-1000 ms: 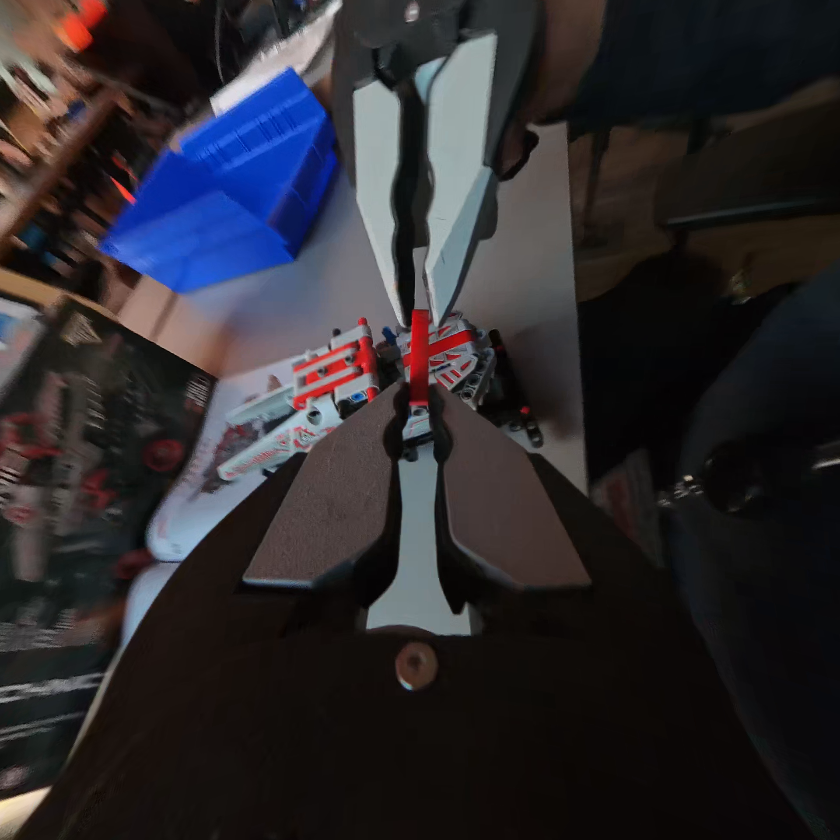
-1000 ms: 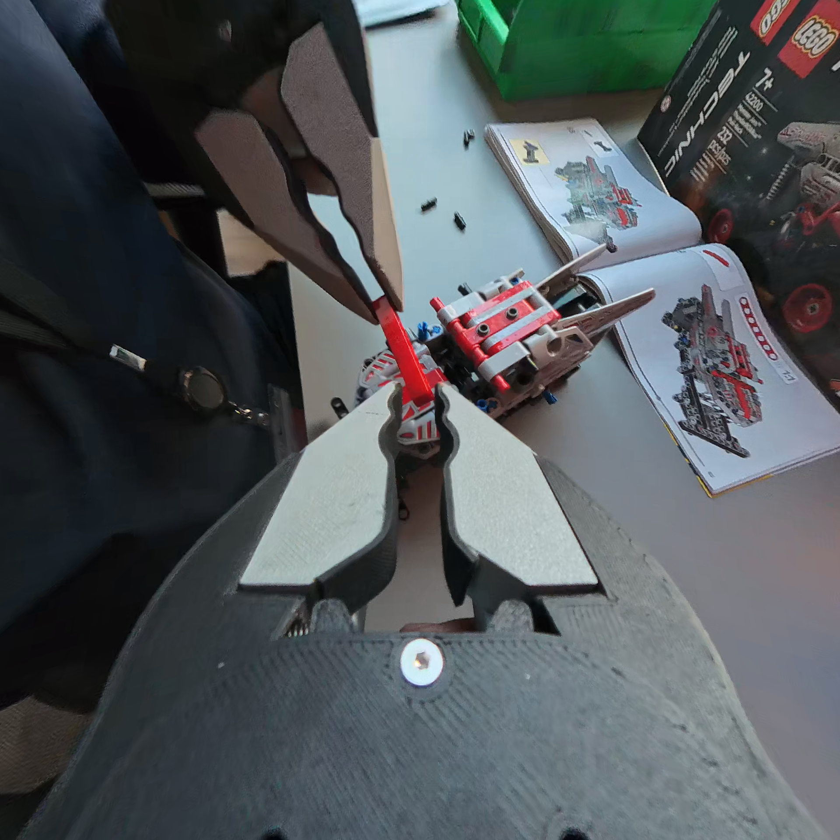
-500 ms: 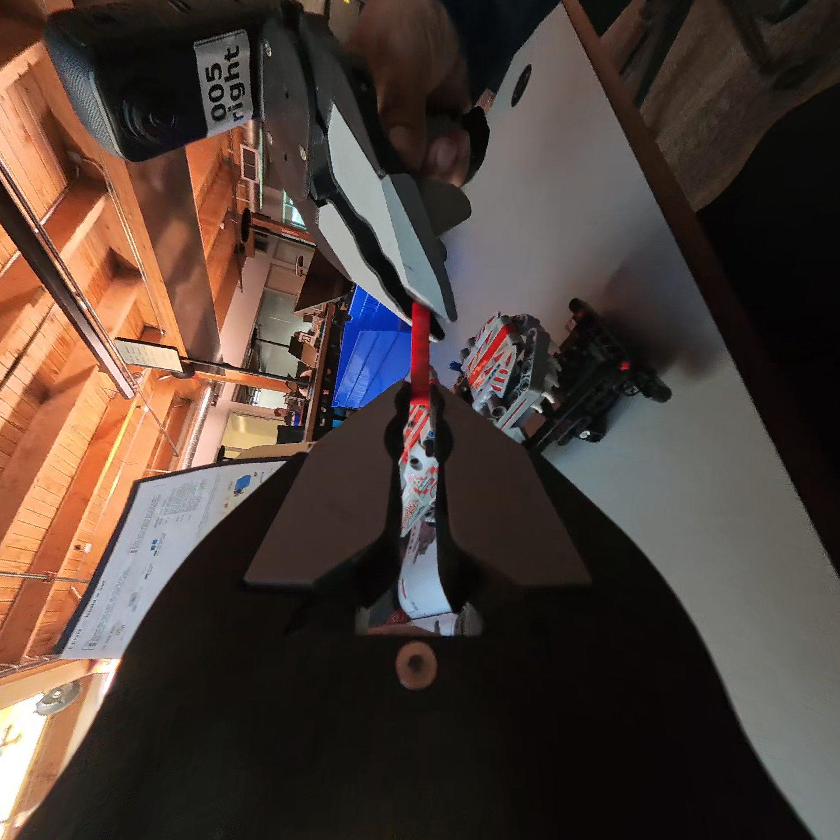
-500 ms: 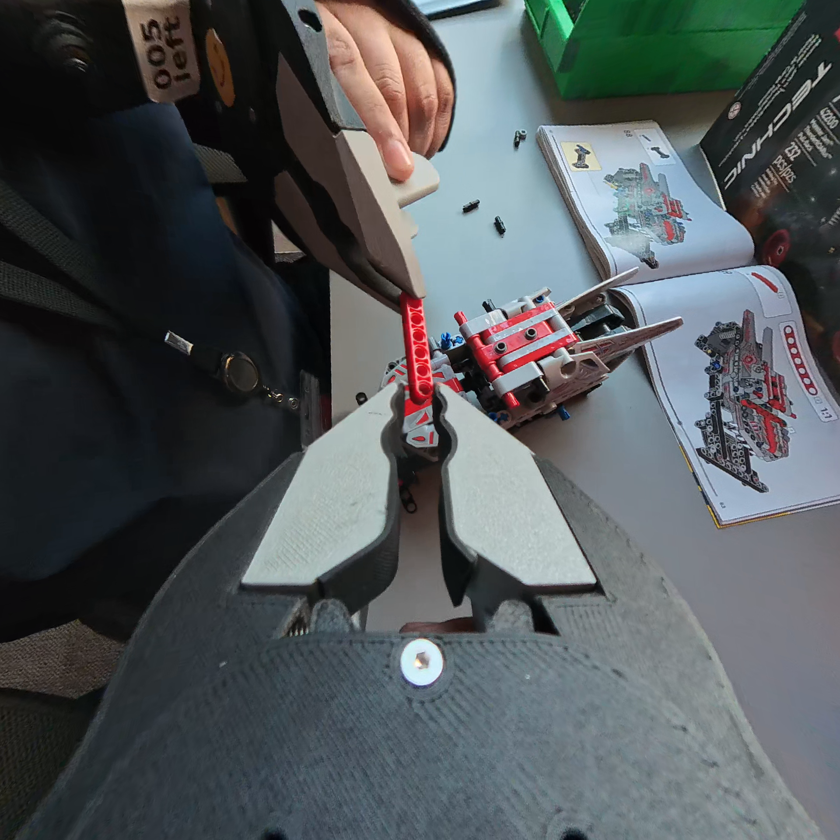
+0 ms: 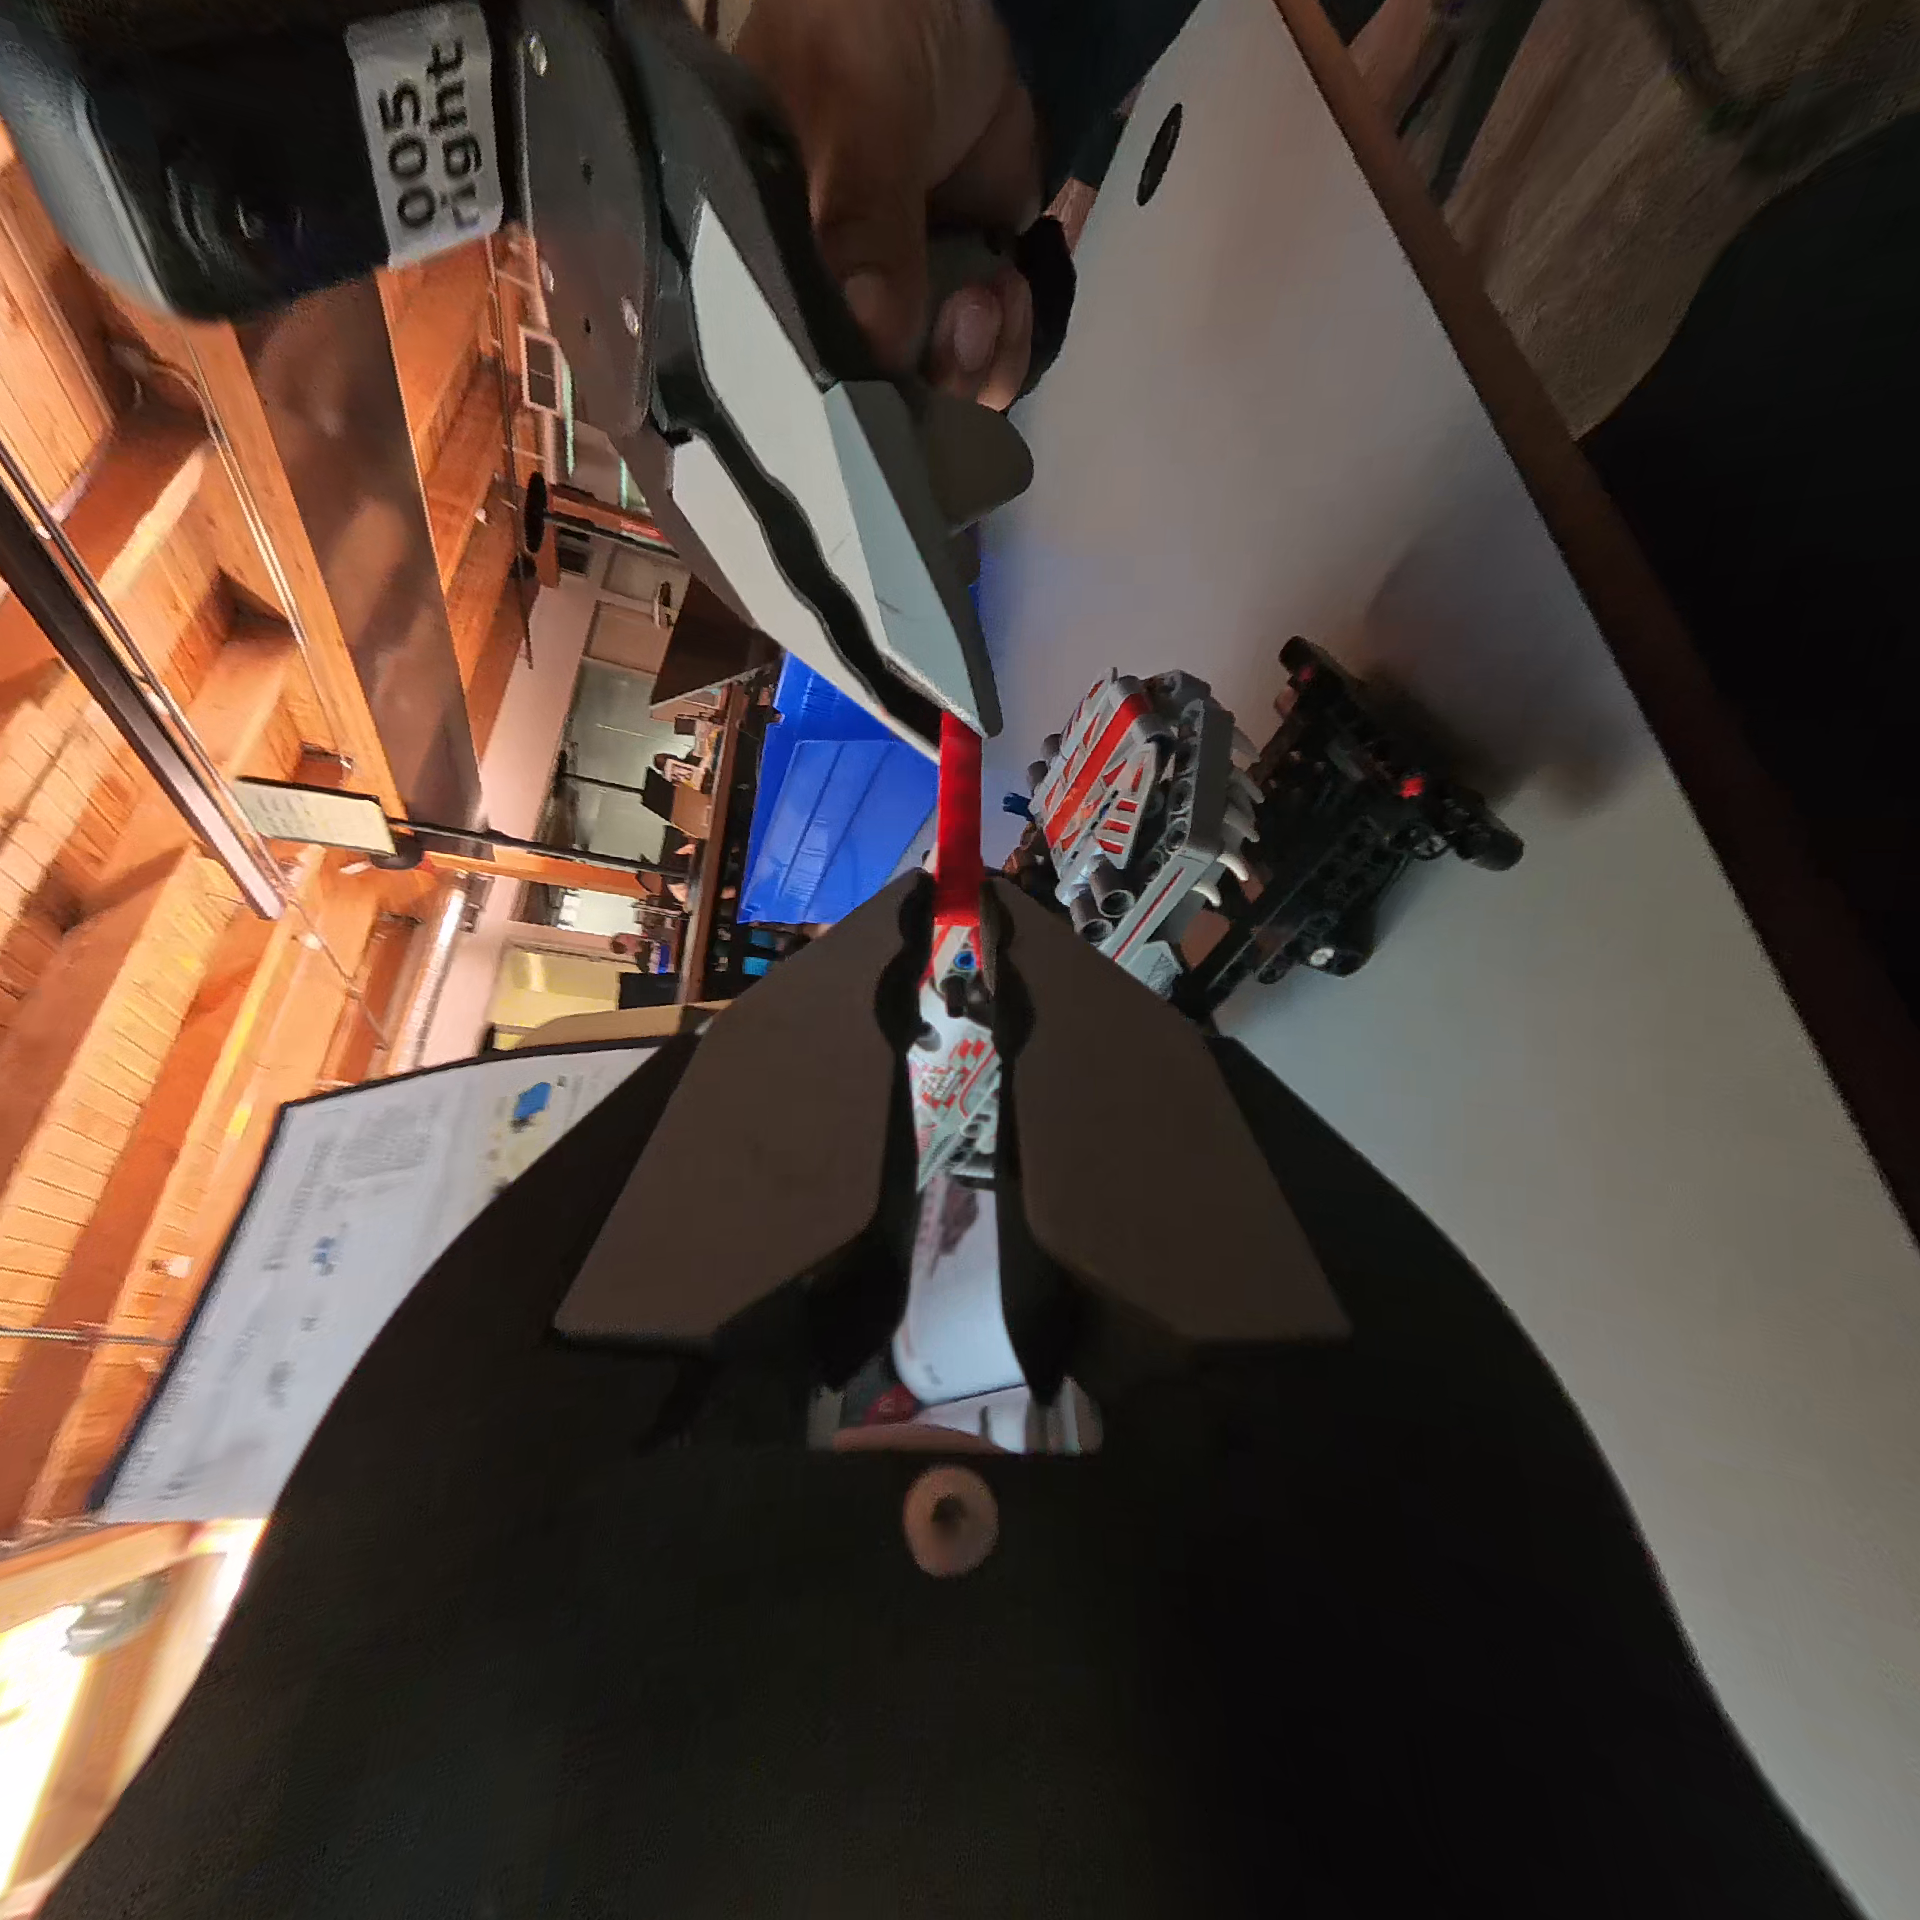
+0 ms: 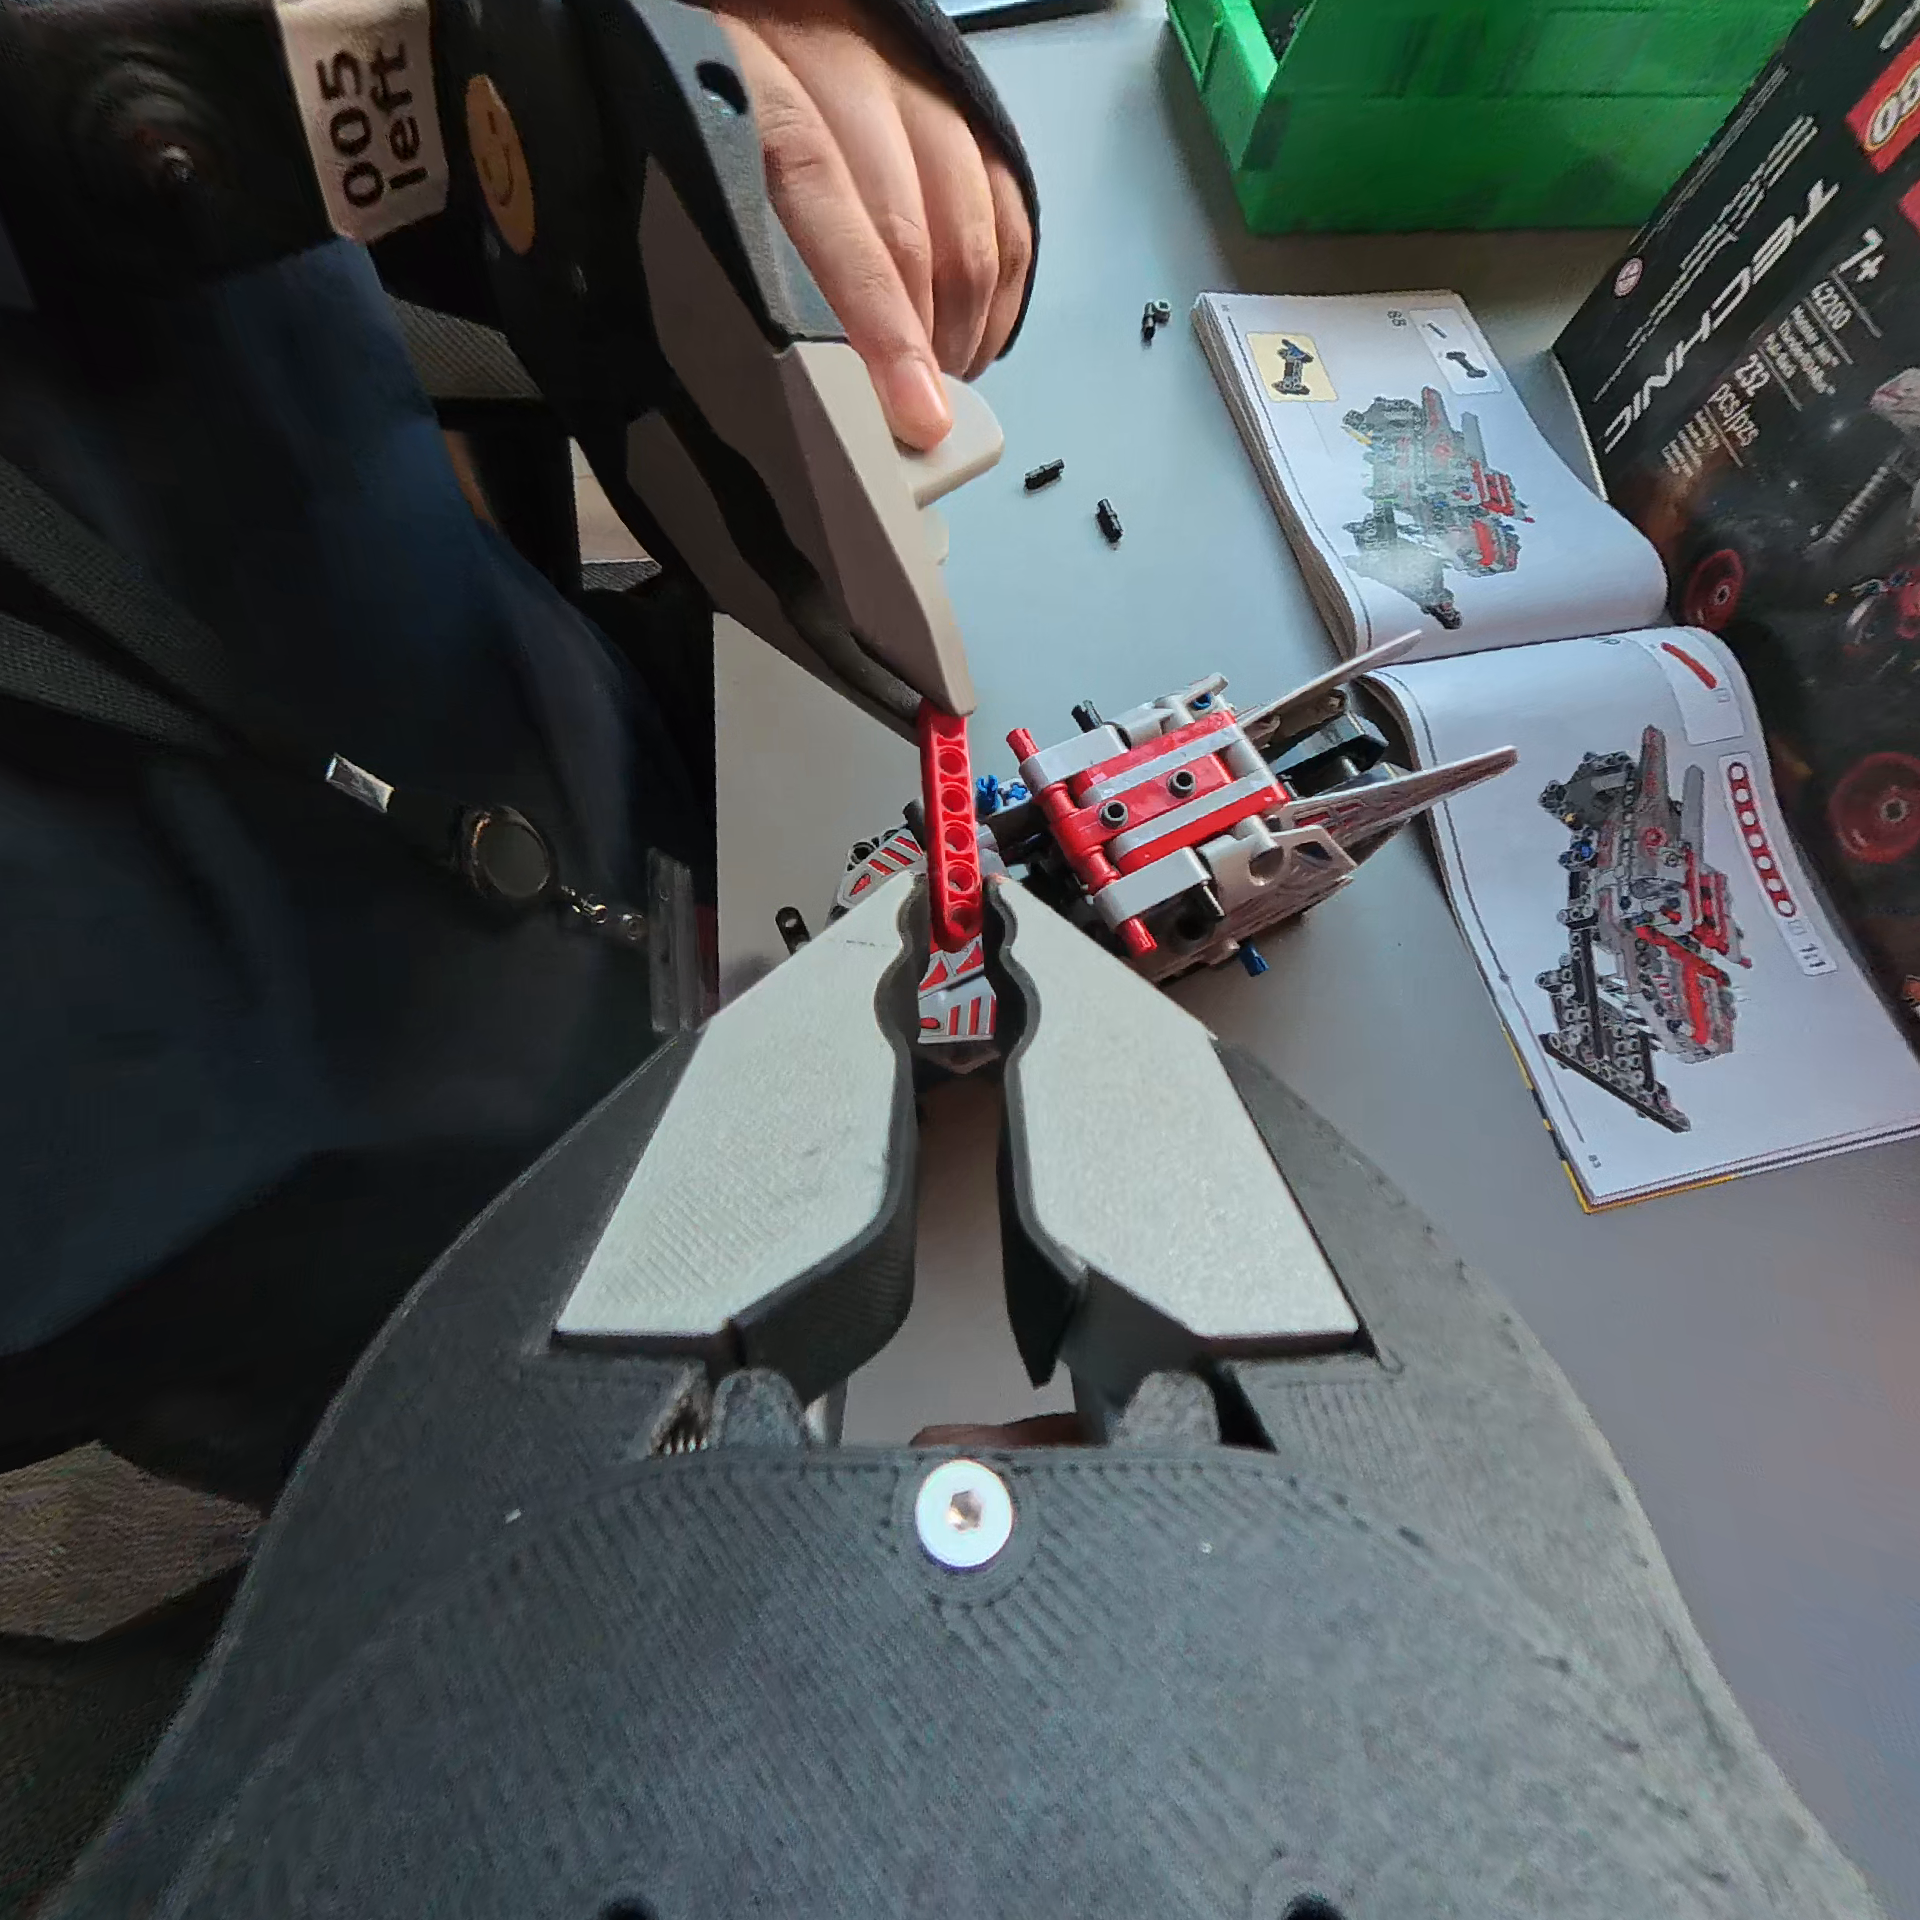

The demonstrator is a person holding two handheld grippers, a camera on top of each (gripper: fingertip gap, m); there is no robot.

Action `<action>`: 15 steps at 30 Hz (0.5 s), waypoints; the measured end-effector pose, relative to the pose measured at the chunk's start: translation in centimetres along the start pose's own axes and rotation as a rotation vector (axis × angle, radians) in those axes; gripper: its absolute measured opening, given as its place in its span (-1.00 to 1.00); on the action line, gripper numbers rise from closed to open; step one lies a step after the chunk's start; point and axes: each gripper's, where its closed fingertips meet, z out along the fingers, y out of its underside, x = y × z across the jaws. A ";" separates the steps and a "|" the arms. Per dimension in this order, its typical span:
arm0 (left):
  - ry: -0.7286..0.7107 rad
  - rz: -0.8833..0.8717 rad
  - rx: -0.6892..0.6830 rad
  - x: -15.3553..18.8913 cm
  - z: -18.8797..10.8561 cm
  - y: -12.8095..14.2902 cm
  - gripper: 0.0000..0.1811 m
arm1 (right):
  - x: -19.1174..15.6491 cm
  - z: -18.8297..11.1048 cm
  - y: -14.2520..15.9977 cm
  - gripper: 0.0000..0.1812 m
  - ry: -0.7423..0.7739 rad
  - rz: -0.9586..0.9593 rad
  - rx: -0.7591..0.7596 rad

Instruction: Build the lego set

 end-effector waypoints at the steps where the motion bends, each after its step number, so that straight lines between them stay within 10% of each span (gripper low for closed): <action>1: 0.011 -0.064 0.013 0.0 -0.1 -0.1 -0.95 | 0.1 -0.1 0.0 -0.93 0.013 -0.015 -0.003; 9: 0.293 -0.974 0.076 0.1 -0.8 0.9 -0.97 | 1.6 -1.1 0.9 -0.94 0.076 -0.203 -0.097; 15: 0.331 -1.127 0.012 1.3 0.1 1.5 -0.87 | 1.5 0.1 1.1 -0.94 0.024 -0.295 -0.141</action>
